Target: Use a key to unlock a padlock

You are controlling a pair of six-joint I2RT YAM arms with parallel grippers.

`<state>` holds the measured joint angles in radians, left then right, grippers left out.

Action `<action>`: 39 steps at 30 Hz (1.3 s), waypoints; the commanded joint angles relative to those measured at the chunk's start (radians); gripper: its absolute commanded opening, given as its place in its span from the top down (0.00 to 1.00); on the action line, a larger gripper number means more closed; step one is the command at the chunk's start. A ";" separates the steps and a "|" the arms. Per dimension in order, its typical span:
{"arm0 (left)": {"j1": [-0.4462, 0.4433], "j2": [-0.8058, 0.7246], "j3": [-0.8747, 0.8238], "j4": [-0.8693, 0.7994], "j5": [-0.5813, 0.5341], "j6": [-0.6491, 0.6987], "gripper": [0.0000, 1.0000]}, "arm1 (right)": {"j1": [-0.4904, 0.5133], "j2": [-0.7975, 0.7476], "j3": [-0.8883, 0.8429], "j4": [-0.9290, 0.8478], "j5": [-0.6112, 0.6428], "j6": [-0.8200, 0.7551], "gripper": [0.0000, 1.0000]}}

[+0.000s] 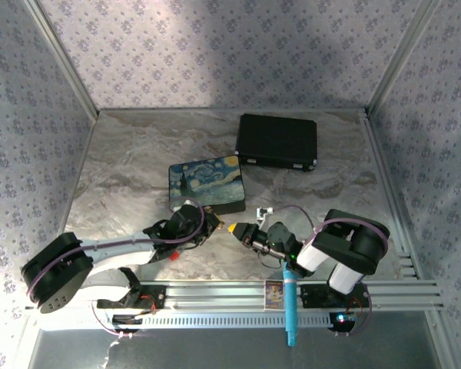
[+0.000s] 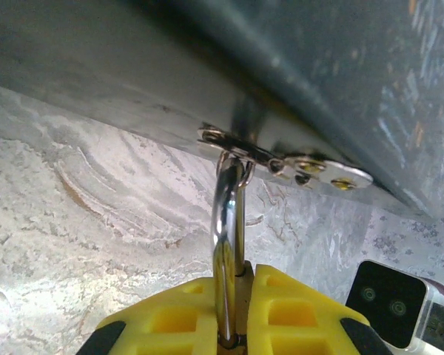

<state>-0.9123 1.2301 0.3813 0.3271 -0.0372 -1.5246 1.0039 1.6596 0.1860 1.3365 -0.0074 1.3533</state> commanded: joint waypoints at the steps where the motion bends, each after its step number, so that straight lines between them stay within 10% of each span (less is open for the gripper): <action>1: -0.009 -0.056 0.004 0.072 -0.019 -0.033 1.00 | 0.005 0.006 -0.002 0.002 0.040 0.003 1.00; 39: -0.026 -0.078 0.009 0.046 -0.044 -0.027 1.00 | 0.023 0.000 0.027 0.033 0.062 -0.028 1.00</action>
<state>-0.9260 1.1683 0.3801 0.3115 -0.0753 -1.5471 1.0237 1.6691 0.2008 1.3544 0.0345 1.3453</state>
